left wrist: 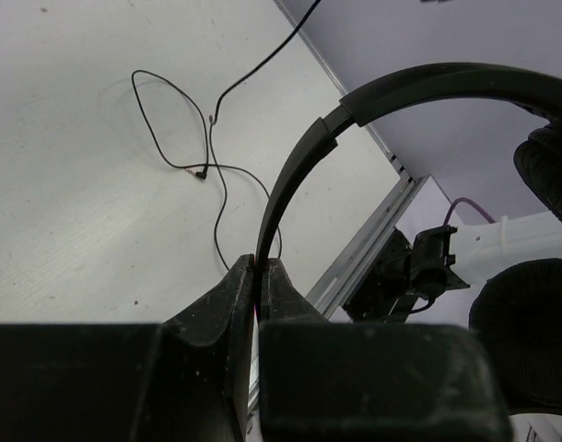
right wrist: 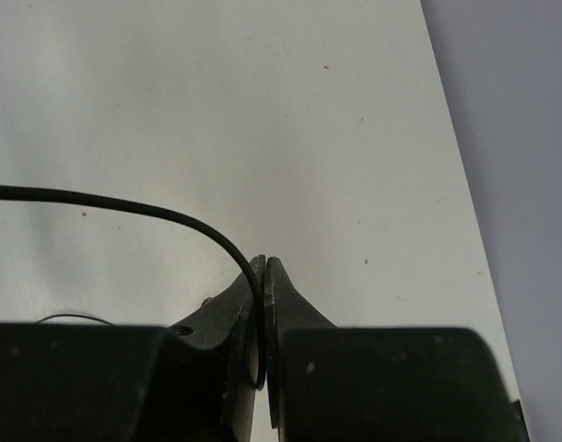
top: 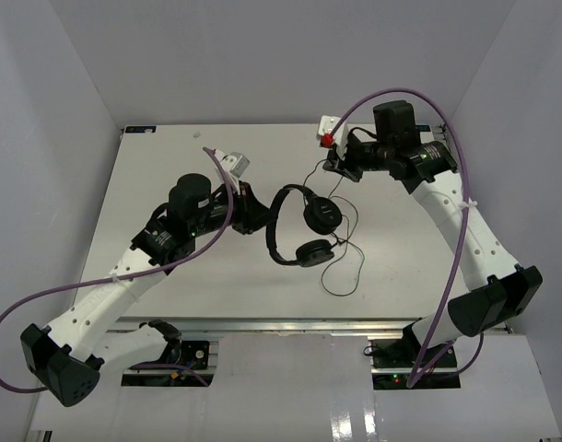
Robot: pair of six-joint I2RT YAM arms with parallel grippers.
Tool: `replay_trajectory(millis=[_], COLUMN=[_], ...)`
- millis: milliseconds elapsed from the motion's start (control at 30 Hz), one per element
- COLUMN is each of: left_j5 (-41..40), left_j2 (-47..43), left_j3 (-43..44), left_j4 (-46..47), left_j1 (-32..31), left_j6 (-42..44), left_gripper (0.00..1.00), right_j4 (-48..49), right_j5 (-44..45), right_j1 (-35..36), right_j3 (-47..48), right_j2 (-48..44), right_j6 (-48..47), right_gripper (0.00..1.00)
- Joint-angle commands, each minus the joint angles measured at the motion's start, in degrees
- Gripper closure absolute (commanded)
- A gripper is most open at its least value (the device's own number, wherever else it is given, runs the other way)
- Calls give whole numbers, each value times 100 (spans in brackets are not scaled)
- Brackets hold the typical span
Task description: Wrap the headphones
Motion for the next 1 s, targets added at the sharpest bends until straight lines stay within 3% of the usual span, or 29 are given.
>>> replay_trajectory(millis=[0, 167, 433, 567, 733, 967], left_j5=[-151, -476, -1081, -1371, -1544, -1523], left_j2=[-78, 1, 50, 56, 205, 524], left_j3=[605, 1169, 1991, 2078, 2190, 2574], left_j4=[60, -347, -1057, -1169, -1132, -1093], left_j1=[-23, -17, -23, -23, -19, -23], left_j6=[-623, -905, -1063, -1149, -1330, -1445], left_gripper=[100, 100, 100, 100, 100, 100], right_j4=[242, 949, 2188, 3342, 5562, 6671], right_j5=[-1720, -2641, -3349, -3680, -3923, -3924], right_j1=[-129, -160, -173, -176, -173, -91], right_j3=[-190, -534, -1219, -1933, -2858, -3151], right_j2=[-125, 66, 236, 67, -154, 25], right_j6=[734, 1590, 2343, 3146, 4687, 5599], right_gripper=[90, 89, 89, 87, 83, 78])
